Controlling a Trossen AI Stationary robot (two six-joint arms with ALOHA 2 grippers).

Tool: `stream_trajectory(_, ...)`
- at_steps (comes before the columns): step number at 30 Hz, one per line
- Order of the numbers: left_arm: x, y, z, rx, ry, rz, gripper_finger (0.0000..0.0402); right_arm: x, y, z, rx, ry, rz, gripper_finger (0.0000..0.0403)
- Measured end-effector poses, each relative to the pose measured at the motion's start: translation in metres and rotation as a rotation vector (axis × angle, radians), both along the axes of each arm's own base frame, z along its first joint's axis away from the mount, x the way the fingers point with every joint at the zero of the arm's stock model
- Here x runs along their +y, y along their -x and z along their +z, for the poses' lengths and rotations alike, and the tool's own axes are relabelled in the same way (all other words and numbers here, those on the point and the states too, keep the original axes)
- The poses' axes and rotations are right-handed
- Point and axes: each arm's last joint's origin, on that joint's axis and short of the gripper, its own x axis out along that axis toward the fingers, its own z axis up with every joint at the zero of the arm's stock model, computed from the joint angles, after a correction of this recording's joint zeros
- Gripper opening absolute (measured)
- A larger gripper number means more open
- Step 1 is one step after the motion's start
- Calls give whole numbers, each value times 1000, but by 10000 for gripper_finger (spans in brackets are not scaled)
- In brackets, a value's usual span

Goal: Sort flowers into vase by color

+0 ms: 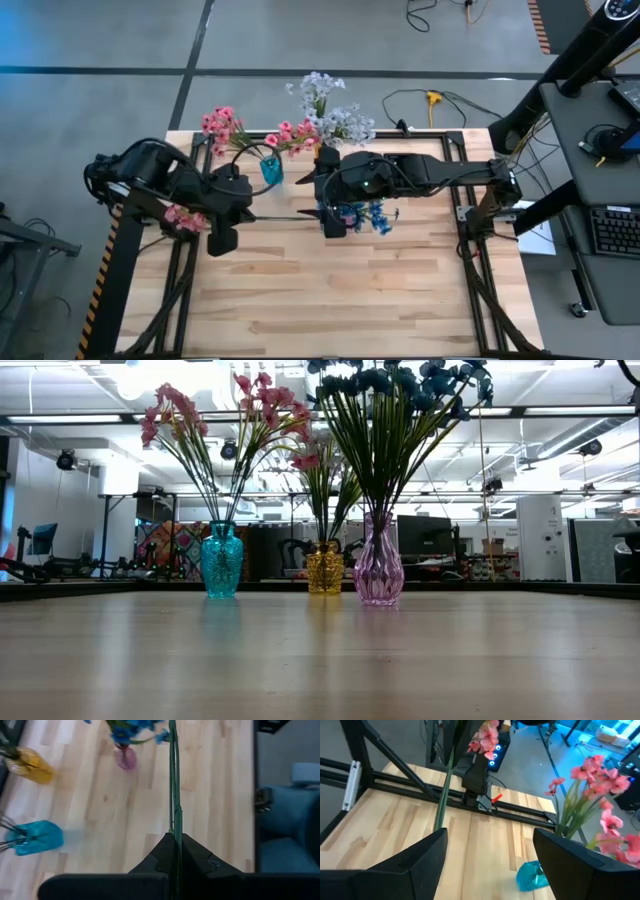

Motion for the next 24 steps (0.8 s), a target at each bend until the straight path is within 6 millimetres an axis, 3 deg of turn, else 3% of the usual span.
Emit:
stream_trajectory(8,3,10,6,-29,9,-8,2,1,0,5,-16,-25,47,297)
stream_trajectory(18,1,-2,5,-46,-65,23,2,2,-8,-11,47,-40,39,288)
stream_trajectory(24,0,-8,4,-47,-74,13,2,2,-7,-14,67,-53,31,263)
